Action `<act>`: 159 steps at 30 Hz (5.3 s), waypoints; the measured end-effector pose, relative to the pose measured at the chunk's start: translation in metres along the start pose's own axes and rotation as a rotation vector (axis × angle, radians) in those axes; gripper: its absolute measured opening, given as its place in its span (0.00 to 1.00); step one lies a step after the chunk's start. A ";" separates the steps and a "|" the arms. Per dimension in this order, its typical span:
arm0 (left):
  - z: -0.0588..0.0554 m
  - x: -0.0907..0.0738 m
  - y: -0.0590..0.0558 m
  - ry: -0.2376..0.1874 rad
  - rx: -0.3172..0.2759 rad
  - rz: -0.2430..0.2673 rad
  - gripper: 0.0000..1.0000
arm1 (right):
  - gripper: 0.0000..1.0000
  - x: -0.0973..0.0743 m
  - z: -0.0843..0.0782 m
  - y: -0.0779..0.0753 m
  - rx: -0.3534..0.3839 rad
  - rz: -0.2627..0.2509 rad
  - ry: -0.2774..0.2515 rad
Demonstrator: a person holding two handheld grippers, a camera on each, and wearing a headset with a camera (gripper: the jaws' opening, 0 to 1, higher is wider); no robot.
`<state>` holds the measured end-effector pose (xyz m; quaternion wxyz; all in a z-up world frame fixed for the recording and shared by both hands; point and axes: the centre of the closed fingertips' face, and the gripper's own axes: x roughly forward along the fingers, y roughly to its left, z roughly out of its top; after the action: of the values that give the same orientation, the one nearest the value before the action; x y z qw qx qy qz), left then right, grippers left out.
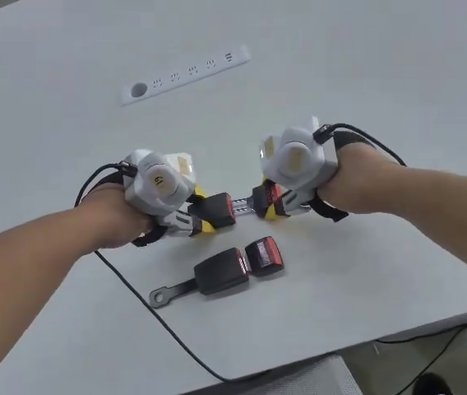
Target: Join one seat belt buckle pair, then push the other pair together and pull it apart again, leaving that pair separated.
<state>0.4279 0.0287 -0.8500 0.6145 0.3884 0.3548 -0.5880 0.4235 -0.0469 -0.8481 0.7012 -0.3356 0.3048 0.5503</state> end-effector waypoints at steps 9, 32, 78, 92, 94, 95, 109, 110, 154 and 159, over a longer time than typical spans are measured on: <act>0.002 0.001 0.000 -0.003 0.004 -0.001 0.33 | 0.30 0.006 0.009 0.001 -0.032 0.023 0.001; 0.000 0.002 0.001 -0.013 0.011 -0.008 0.32 | 0.26 0.014 0.027 0.005 -0.021 0.070 0.021; 0.001 0.002 0.000 -0.010 -0.017 0.002 0.35 | 0.32 -0.059 -0.080 -0.017 0.030 -0.028 0.071; 0.002 0.000 -0.001 0.029 -0.031 0.029 0.35 | 0.34 -0.076 -0.106 -0.014 -0.014 -0.022 0.117; 0.002 -0.001 -0.002 0.037 -0.029 0.035 0.36 | 0.43 -0.079 -0.108 -0.023 0.001 -0.081 0.119; 0.000 -0.002 -0.002 0.051 -0.021 0.033 0.37 | 0.53 -0.081 -0.107 -0.026 0.013 -0.099 0.113; 0.020 -0.059 -0.008 -0.096 -0.169 0.234 0.61 | 0.73 -0.137 -0.058 -0.011 0.213 -0.245 -0.140; 0.020 -0.064 -0.011 -0.110 -0.183 0.246 0.65 | 0.76 -0.138 -0.058 -0.008 0.239 -0.256 -0.147; -0.066 -0.148 -0.119 -0.322 -0.429 0.519 1.00 | 1.00 -0.197 -0.061 0.088 0.491 -0.398 -0.227; -0.065 -0.149 -0.121 -0.317 -0.428 0.525 1.00 | 1.00 -0.198 -0.058 0.085 0.492 -0.408 -0.233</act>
<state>0.3003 0.1532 -0.7531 0.8588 0.2330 0.2584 -0.3759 0.2954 -0.1918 -0.7363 0.8869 -0.1453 0.2726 0.3435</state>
